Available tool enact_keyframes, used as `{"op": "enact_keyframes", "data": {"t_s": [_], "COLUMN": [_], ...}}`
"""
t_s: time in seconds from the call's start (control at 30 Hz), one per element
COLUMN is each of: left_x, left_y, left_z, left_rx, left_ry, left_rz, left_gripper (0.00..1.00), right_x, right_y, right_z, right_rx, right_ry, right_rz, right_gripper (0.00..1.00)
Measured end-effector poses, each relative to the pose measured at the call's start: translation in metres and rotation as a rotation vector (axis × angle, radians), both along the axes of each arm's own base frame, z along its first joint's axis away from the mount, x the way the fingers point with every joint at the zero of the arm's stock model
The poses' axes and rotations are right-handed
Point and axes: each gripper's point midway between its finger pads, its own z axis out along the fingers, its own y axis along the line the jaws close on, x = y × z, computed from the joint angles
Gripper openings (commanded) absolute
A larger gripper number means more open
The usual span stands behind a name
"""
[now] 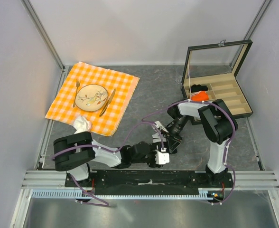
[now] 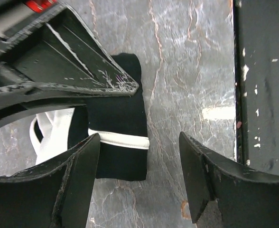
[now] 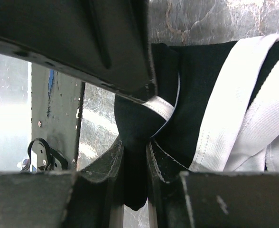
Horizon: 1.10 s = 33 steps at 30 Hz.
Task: Roll the underwear
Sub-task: Roll the underwear to the center of the board.
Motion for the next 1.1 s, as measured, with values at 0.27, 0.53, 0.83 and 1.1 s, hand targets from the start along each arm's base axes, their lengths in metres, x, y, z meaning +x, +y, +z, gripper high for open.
{"op": "enact_keyframes", "data": {"t_s": [0.27, 0.53, 0.83, 1.1], "left_x": [0.012, 0.016, 0.016, 0.021], "left_y": [-0.005, -0.004, -0.001, -0.008], "left_z": [-0.013, -0.012, -0.011, -0.016], "left_rx": [0.064, 0.068, 0.095, 0.143], "left_ry": [-0.06, -0.081, -0.14, -0.146], "left_rz": [0.03, 0.056, 0.036, 0.042], "left_gripper": [0.67, 0.7, 0.67, 0.02], "right_x": [-0.001, 0.0, -0.001, 0.0], "right_y": [-0.001, -0.002, -0.002, -0.003], "right_z": [0.0, 0.0, 0.0, 0.002], "right_rx": [-0.003, -0.003, -0.001, -0.001], "right_ry": [0.012, 0.013, 0.012, 0.008], "right_rz": [-0.008, -0.009, -0.005, -0.011], "right_gripper": [0.25, 0.26, 0.3, 0.4]}}
